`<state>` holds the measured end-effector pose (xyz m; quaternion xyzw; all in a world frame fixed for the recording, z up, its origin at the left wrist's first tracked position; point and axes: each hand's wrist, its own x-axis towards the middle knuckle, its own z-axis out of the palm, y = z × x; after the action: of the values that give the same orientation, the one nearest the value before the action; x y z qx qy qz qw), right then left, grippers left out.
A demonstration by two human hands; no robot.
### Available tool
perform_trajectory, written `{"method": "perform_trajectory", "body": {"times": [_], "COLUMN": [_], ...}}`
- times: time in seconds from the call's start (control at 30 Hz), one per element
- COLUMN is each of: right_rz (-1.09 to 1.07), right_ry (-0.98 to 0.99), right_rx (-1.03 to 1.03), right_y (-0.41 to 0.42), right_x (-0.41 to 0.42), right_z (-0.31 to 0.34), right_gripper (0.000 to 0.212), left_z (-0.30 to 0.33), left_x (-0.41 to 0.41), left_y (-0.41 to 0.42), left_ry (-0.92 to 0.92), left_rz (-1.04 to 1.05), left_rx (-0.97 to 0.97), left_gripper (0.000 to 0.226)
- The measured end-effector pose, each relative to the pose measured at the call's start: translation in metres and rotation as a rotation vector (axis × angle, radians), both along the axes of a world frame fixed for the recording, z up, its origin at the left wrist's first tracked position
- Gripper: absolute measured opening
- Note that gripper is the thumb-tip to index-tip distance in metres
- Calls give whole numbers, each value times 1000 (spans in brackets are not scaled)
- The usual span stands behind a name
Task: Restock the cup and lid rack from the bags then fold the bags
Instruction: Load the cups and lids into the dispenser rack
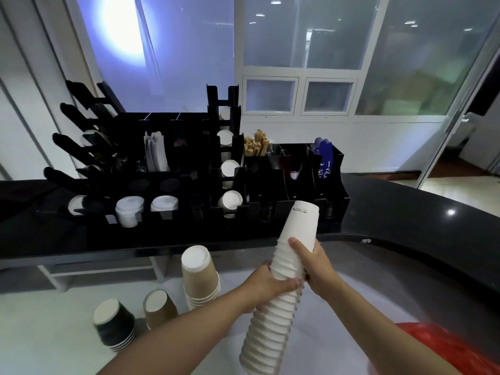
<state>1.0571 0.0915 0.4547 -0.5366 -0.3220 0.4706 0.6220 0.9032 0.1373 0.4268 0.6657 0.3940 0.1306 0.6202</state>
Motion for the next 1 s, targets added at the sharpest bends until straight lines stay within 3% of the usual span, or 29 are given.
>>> {"method": "perform_trajectory", "body": {"times": [0.2,0.33,0.6,0.87,1.0], "right_rz": [-180,-237,-195,-139,-97], "right_ry": [-196,-113,-155,-246,-284], "right_rx": [-26,35,87,54,89], "right_y": [8,11,7,3,16], "right_x": [-5,17,58,55,49], "right_z": [2,21,30,34,47], "right_gripper": [78,70,77,93,98], "left_z": [-14,-34,-54,-71,-47], "left_x": [6,-1,8,9,3], "left_y": [-5,-1,10,12,18], "left_ry": [139,159,-6,93,-7], "left_rz": [162,112,145,115,102], "left_rx": [181,251,232,222,271], "left_gripper": [91,91,93,95,93]}}
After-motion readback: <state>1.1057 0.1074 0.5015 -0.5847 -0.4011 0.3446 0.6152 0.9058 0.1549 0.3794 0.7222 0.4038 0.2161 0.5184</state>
